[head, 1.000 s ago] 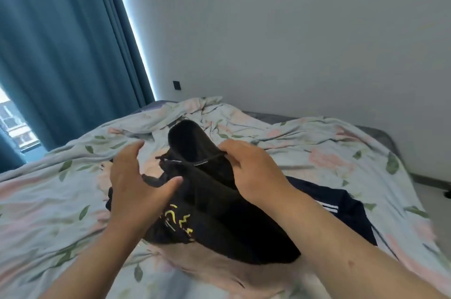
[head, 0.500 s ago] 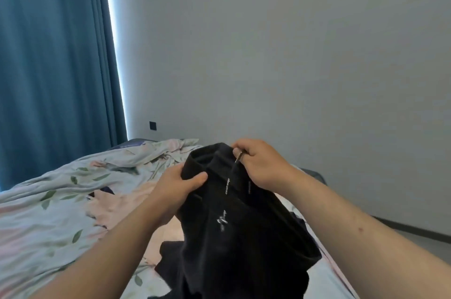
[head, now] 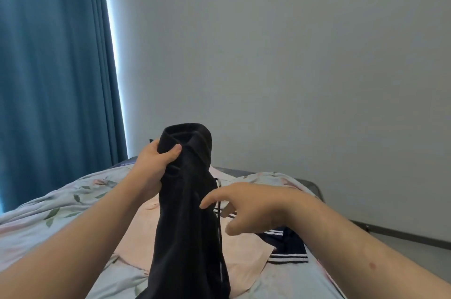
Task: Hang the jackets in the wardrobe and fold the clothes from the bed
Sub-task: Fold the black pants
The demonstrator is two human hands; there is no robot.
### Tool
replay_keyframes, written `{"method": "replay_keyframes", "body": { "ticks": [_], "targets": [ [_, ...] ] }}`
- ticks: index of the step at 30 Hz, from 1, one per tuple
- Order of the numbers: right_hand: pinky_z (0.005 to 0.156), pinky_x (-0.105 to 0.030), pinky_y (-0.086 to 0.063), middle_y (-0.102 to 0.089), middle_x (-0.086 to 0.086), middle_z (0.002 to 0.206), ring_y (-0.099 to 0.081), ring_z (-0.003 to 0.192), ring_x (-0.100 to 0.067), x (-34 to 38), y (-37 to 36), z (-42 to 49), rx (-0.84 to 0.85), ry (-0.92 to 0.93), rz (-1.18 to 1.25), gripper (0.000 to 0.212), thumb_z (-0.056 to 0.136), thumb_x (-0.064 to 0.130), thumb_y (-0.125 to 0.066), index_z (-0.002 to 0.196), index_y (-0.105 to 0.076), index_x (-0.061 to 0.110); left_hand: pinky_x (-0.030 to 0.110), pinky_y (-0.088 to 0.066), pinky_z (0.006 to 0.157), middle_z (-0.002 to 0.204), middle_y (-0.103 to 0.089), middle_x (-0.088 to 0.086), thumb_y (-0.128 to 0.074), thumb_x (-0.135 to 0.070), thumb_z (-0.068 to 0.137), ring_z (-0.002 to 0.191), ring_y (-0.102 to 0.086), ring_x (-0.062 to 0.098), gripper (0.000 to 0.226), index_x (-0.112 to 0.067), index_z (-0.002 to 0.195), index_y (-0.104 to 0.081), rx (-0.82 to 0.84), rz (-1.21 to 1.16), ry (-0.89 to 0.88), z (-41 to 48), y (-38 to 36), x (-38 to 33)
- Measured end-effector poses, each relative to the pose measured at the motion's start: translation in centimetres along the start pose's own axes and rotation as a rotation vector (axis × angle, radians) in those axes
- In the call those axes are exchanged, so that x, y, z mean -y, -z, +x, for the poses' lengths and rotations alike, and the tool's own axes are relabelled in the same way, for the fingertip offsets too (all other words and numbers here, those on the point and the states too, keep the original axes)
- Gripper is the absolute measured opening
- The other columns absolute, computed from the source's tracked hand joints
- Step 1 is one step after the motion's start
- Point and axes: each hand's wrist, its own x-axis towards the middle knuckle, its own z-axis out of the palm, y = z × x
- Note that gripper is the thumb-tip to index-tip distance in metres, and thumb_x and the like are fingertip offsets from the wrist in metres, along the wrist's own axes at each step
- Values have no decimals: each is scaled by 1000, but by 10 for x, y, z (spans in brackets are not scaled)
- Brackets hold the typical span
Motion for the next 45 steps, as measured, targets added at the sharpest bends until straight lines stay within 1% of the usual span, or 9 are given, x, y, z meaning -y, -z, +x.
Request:
{"method": "replay_keyframes", "body": {
  "ticks": [2,6,8,13,16,19,29,35,45],
  "targets": [
    [78,-26,-57,-63,5,123,-65,106,-9,-3,-2,-9,-20,-32,172,60,82,5,-54,121,-55,51,44,-58,78,109,-72,13,-65,-20,91,100,-70,32,31,-11,120,-59,43,-43,10,-4,1,-8],
    [64,-19,-55,-67,7,101,-66,67,-5,-32,-6,-5,-555,-169,647,36,87,-3,-48,99,-67,25,41,-58,74,108,-72,14,-69,-24,81,99,-70,33,38,-13,117,-62,169,-84,16,-10,10,-28],
    [71,-30,-55,-65,-3,110,-63,79,-11,-54,-16,4,-661,-259,704,40,87,-10,-40,99,-65,20,41,-58,75,107,-71,14,-75,-27,78,99,-69,32,40,-14,114,-64,244,-93,9,-12,16,-39],
    [75,-16,-52,-39,-9,150,-53,111,-11,-81,-48,26,-403,-237,791,70,85,-1,-59,143,-42,35,36,-58,73,98,-73,9,-88,-34,62,91,-72,26,45,-20,101,-73,358,-137,-66,-15,19,-62],
    [103,-33,-44,-34,-13,154,-40,137,-24,-79,-56,34,-291,-189,1056,75,78,1,-64,141,-45,38,35,-58,71,95,-73,5,-93,-38,56,87,-72,22,50,-22,99,-74,343,-139,-97,-17,21,-71],
    [111,-51,-39,-60,-16,132,-58,121,-31,-83,-62,36,-140,-108,1258,50,76,3,-68,122,-63,22,37,-58,72,96,-70,6,-85,-35,64,89,-71,23,42,-22,101,-71,286,-118,-103,-16,27,-75],
    [106,-34,-44,-70,-1,117,-63,110,-15,-82,-74,34,153,-195,600,36,81,15,-72,116,-69,15,38,-58,73,103,-71,7,-77,-28,74,92,-71,23,36,-20,108,-67,140,-156,-162,-8,42,-76],
    [76,-29,-50,-60,-3,104,-59,96,-23,-99,-75,41,-341,-408,271,15,79,44,-70,73,-69,30,38,-59,75,104,-71,9,-67,-18,83,95,-70,25,30,-15,113,-64,109,-116,-181,-10,44,-76],
    [54,-27,-40,-61,0,64,-53,57,-13,-100,11,9,-906,-400,481,17,84,14,-71,70,-61,13,31,-59,65,98,-74,11,-69,-2,84,83,-73,23,18,-15,96,-70,-151,37,-239,-1,78,-66]
  ]
}}
